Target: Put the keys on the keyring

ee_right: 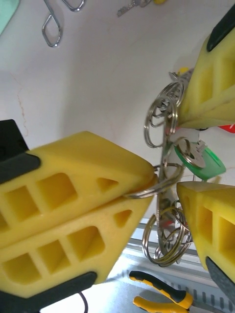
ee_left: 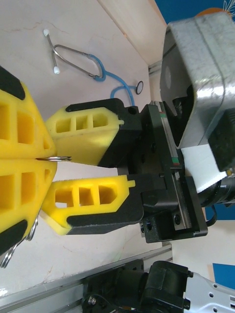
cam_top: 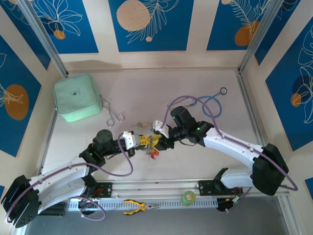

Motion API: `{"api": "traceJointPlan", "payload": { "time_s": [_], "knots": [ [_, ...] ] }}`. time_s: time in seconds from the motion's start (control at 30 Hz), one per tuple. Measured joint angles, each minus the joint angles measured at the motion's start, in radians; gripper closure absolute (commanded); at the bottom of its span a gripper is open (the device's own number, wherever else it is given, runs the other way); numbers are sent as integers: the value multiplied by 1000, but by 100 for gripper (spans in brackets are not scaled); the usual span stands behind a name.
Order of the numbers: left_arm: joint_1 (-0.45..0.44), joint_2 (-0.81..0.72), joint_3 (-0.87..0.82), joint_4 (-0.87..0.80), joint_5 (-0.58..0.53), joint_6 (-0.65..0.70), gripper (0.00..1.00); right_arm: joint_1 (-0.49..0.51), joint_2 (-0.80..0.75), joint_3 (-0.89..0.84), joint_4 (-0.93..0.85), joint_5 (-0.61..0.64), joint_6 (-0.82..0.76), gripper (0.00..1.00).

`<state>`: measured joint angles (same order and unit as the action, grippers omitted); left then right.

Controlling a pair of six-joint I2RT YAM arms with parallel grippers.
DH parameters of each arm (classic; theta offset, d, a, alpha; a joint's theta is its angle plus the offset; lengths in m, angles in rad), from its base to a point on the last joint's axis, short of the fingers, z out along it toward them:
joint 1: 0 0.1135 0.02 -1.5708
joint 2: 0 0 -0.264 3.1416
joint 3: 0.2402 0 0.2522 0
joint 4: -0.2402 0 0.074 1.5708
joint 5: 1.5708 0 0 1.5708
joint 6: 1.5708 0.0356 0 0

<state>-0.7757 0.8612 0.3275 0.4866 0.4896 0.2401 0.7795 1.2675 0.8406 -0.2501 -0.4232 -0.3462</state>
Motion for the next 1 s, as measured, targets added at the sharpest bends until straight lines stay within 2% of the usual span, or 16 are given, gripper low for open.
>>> {"api": "traceJointPlan", "payload": {
  "time_s": [0.4,1.0],
  "knots": [
    [0,0,-3,4,0,0,100,-1,9,-5,18,16,-6,100],
    [0,18,10,-4,8,18,100,-1,-7,76,-155,76,-54,100]
  ]
}}
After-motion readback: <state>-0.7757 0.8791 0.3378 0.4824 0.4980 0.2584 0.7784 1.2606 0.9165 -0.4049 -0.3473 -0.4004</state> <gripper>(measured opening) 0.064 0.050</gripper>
